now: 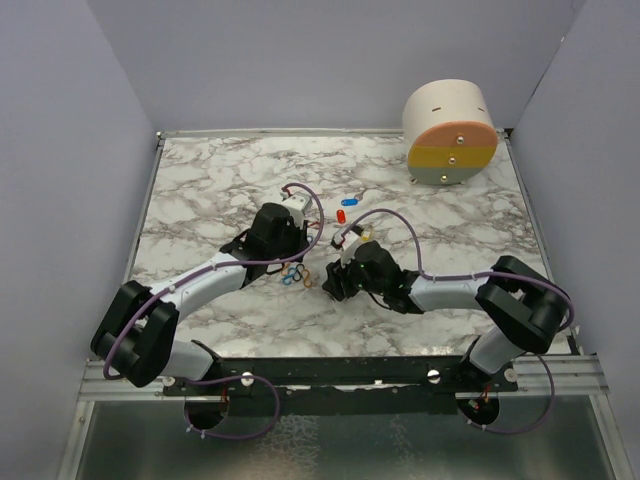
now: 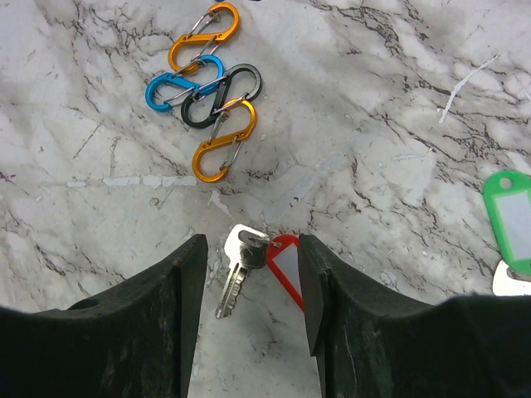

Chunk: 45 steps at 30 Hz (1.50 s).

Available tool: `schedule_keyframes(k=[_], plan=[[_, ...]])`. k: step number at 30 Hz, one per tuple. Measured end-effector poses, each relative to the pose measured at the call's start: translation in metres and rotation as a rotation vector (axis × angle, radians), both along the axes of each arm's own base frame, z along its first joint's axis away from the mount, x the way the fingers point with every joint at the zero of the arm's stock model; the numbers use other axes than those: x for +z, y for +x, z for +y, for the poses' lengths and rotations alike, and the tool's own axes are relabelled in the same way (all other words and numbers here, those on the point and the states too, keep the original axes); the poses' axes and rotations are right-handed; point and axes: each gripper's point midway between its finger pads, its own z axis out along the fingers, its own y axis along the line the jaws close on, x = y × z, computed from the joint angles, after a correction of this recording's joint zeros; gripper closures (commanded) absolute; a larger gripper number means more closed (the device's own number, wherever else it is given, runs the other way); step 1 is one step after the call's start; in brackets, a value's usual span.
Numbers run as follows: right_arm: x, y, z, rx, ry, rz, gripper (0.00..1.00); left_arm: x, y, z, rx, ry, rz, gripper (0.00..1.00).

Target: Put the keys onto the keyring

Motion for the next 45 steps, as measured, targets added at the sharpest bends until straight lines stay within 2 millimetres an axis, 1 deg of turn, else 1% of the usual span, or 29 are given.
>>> schedule_keyframes(k=[9, 15, 19, 22, 29, 34, 43, 45], plan=[[-0.015, -0.001, 0.001, -0.018, -0.016, 0.048, 0.51, -0.003, -0.001, 0.002, 0.004, 0.004, 0.005, 1.0], [-0.013, 0.001, 0.003, -0.021, -0.013, 0.05, 0.52, -0.003, 0.0, 0.003, 0.006, 0.004, 0.005, 1.0], [-0.012, 0.002, 0.005, -0.021, -0.01, 0.048, 0.6, -0.002, 0.0, 0.003, 0.006, 0.002, 0.004, 1.0], [-0.015, 0.001, 0.004, -0.021, -0.018, 0.054, 0.64, -0.002, 0.0, 0.003, 0.006, 0.002, 0.003, 1.0], [-0.017, 0.002, 0.005, -0.021, -0.024, 0.059, 0.67, -0.002, 0.0, 0.003, 0.005, 0.002, 0.003, 1.0], [-0.018, 0.003, 0.006, -0.022, -0.028, 0.062, 0.77, -0.002, 0.0, 0.003, 0.005, 0.002, 0.003, 1.0], [-0.02, 0.004, 0.004, -0.032, -0.04, 0.062, 0.88, -0.002, 0.0, 0.002, 0.005, 0.001, 0.004, 1.0], [-0.02, 0.004, 0.002, -0.038, -0.046, 0.062, 0.94, -0.002, 0.0, 0.002, 0.004, 0.001, 0.004, 1.0]])
